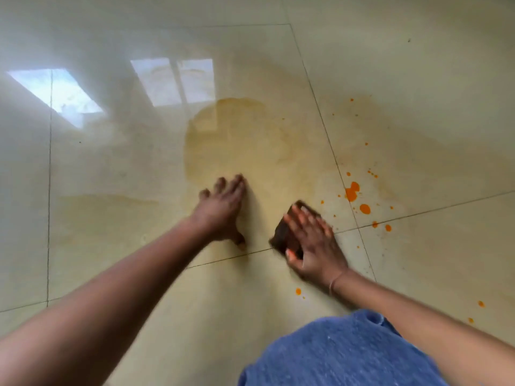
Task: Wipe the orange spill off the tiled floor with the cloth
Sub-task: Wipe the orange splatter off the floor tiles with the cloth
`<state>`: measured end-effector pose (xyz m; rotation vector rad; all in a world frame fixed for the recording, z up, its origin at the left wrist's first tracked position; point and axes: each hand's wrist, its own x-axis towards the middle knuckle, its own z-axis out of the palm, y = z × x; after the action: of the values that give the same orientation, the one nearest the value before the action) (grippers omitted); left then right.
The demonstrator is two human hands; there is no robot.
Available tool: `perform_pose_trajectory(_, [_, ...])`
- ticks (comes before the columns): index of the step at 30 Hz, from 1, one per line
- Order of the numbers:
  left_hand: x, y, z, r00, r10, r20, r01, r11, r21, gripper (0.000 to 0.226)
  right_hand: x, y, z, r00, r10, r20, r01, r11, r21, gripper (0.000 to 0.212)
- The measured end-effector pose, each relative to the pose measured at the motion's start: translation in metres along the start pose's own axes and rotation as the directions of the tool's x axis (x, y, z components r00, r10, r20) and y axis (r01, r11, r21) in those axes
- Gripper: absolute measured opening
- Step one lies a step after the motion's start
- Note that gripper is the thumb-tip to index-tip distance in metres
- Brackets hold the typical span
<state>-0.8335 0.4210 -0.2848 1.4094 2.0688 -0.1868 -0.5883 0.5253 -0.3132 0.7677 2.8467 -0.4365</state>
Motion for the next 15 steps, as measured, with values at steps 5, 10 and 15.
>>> perform_pose_trajectory(5, [0.008,0.024,0.017,0.999,-0.046,0.017,0.047,0.997,-0.062,0.157,0.007,0.012,-0.001,0.95,0.292,-0.115,-0.289,0.957,0.037,0.078])
perform_pose_trajectory(10, [0.002,0.03,0.01,0.998,-0.057,0.023,0.059,0.994,-0.088,0.156,-0.067,-0.001,0.02,0.978,0.205,-0.045,-0.203,0.979,0.034,0.082])
perform_pose_trajectory(15, [0.005,0.024,0.015,0.998,-0.057,0.011,0.058,0.995,-0.083,0.158,0.005,-0.029,0.011,0.946,0.303,-0.114,-0.298,0.953,0.06,0.079])
